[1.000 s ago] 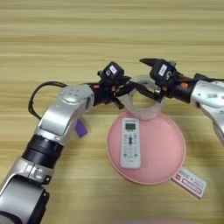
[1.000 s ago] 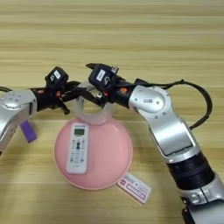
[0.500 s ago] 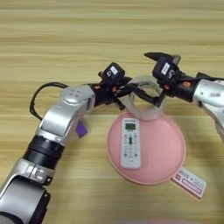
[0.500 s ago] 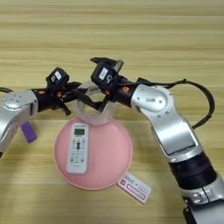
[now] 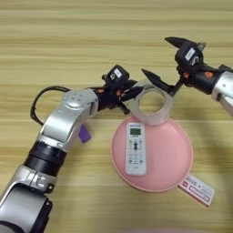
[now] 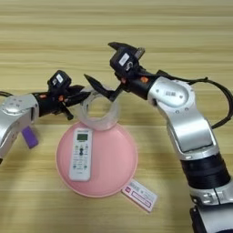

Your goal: Move the objects on the table

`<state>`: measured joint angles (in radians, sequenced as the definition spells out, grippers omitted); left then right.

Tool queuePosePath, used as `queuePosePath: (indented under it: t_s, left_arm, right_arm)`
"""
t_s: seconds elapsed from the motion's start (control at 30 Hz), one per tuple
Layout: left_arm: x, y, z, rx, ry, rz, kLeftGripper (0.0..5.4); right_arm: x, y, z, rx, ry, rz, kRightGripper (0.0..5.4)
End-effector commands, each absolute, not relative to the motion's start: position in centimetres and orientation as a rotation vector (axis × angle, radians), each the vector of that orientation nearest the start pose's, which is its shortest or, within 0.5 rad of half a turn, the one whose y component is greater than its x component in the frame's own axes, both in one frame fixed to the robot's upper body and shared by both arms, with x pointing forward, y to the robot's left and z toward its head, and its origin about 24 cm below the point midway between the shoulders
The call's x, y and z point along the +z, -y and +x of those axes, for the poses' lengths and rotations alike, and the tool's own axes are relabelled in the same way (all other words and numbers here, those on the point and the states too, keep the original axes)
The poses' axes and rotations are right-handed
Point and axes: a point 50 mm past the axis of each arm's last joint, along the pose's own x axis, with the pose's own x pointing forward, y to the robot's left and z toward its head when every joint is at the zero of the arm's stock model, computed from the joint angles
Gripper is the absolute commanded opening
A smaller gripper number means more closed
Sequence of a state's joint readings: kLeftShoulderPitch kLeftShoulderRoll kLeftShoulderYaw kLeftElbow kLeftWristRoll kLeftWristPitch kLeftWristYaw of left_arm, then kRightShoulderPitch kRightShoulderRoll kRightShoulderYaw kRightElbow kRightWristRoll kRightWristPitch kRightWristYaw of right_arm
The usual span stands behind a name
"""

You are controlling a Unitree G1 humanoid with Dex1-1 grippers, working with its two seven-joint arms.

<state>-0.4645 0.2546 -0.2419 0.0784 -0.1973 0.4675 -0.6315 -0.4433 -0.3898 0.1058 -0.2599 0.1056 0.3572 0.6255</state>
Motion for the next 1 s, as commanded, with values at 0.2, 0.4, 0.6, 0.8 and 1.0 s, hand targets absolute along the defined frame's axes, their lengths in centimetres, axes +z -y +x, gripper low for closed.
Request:
queuePosePath:
  t_s: [0.2, 0.4, 0.6, 0.8, 1.0]
  left_arm:
    - [12.6, -9.4, 31.2, -0.908, -0.094, 0.142, 0.96]
    - [14.0, -10.3, 31.3, -0.887, -0.048, 0.146, 0.96]
    - [14.8, -12.1, 31.3, -0.853, -0.039, 0.174, 0.96]
    - [14.5, -14.0, 31.0, -0.840, -0.075, 0.220, 0.96]
    - [13.2, -15.5, 30.8, -0.818, -0.131, 0.236, 0.96]
  right_arm:
    - [18.0, 14.9, 30.9, 0.662, 0.230, -0.292, 5.40]
    - [17.1, 16.3, 31.7, 0.588, 0.222, -0.226, 5.40]
    - [16.3, 17.4, 32.1, 0.528, 0.214, -0.172, 5.40]
    - [15.1, 18.0, 32.3, 0.474, 0.201, -0.133, 5.40]
    - [13.9, 18.6, 32.3, 0.398, 0.251, -0.084, 5.40]
